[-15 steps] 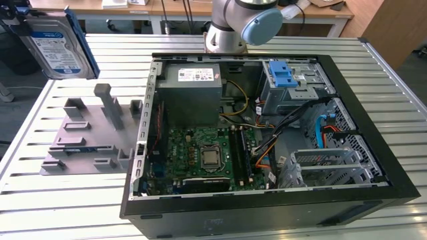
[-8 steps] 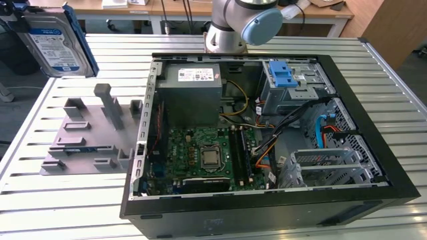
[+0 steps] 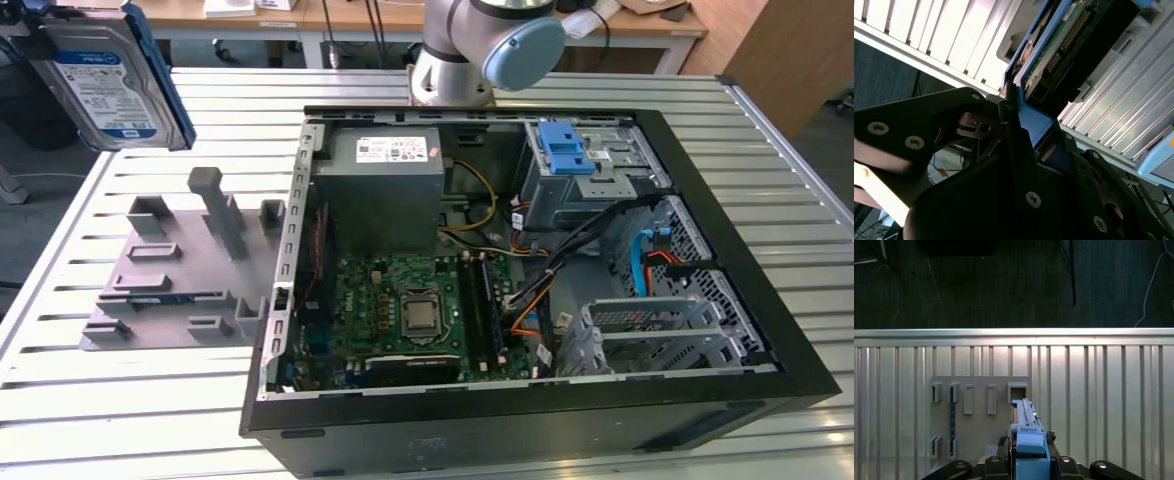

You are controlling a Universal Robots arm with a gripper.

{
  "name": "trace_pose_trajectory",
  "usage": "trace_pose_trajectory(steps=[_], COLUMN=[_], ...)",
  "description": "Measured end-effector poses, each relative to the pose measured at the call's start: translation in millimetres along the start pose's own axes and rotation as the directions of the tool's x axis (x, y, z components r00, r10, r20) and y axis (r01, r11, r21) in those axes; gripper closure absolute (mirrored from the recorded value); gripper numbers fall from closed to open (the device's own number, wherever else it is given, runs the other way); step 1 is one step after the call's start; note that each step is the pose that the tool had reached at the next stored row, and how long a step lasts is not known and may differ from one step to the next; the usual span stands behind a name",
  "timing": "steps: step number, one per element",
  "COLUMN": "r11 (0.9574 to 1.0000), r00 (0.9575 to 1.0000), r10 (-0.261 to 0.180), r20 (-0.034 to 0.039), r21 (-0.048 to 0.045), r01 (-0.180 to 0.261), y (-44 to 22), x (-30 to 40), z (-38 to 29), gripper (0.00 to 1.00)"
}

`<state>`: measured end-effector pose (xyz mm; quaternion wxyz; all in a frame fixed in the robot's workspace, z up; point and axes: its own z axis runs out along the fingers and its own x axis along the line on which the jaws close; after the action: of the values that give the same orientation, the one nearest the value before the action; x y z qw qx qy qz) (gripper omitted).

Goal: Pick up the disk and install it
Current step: 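Pick up the disk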

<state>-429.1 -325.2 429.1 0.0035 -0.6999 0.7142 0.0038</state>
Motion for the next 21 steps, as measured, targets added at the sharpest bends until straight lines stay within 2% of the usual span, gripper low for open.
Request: trace_pose_trajectory(steps=[21], r11=[1.0000], r00=[1.0000], r10=[0.000], r20=[0.0012], r21=[-0.0001], r01=[0.000], y=[0.0], x=[-0.2], z=[-18.4], gripper=[0.64])
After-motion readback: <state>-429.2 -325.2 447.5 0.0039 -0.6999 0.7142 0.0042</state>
